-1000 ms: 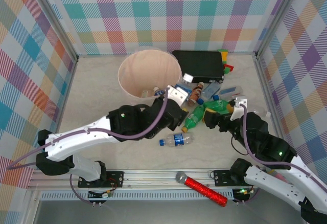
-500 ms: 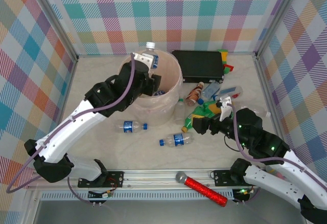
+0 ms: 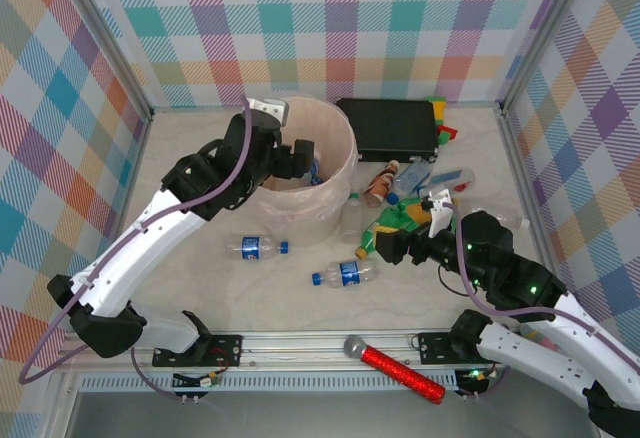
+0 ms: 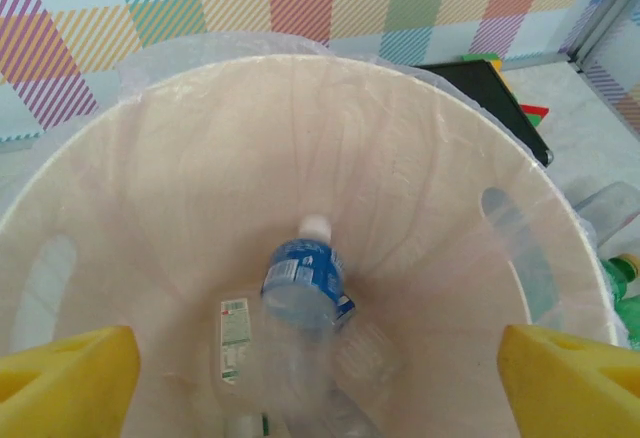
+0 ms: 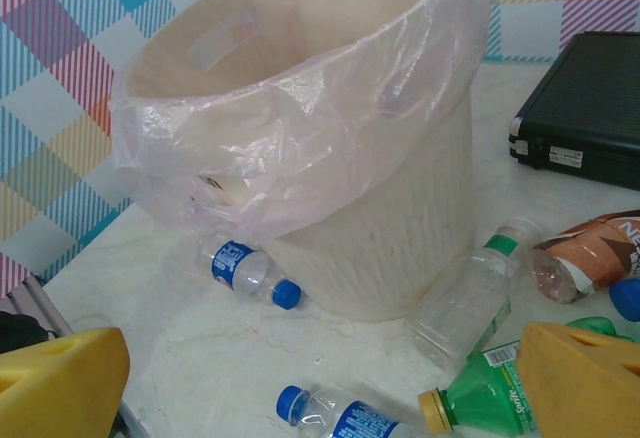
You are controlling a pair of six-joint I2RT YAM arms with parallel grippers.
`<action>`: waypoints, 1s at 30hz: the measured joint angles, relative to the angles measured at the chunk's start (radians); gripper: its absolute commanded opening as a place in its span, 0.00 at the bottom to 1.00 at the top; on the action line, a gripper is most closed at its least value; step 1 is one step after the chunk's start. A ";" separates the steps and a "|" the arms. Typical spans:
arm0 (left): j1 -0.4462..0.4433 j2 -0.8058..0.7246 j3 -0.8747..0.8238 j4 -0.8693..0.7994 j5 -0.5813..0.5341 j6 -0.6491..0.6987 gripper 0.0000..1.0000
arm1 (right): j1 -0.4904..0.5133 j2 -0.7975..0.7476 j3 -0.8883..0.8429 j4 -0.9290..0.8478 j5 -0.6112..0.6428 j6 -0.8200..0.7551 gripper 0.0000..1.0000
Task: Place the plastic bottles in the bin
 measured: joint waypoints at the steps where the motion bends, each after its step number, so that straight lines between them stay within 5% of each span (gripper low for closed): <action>1: 0.000 -0.011 -0.012 0.000 0.001 -0.008 1.00 | 0.000 0.000 0.000 0.000 -0.003 0.000 0.99; 13: 0.000 -0.309 -0.265 0.002 0.014 -0.177 1.00 | 0.000 0.020 -0.001 0.009 -0.015 0.000 0.99; 30: 0.000 -0.747 -0.647 -0.214 -0.148 -0.772 0.96 | 0.000 0.063 -0.055 0.056 -0.051 0.006 0.99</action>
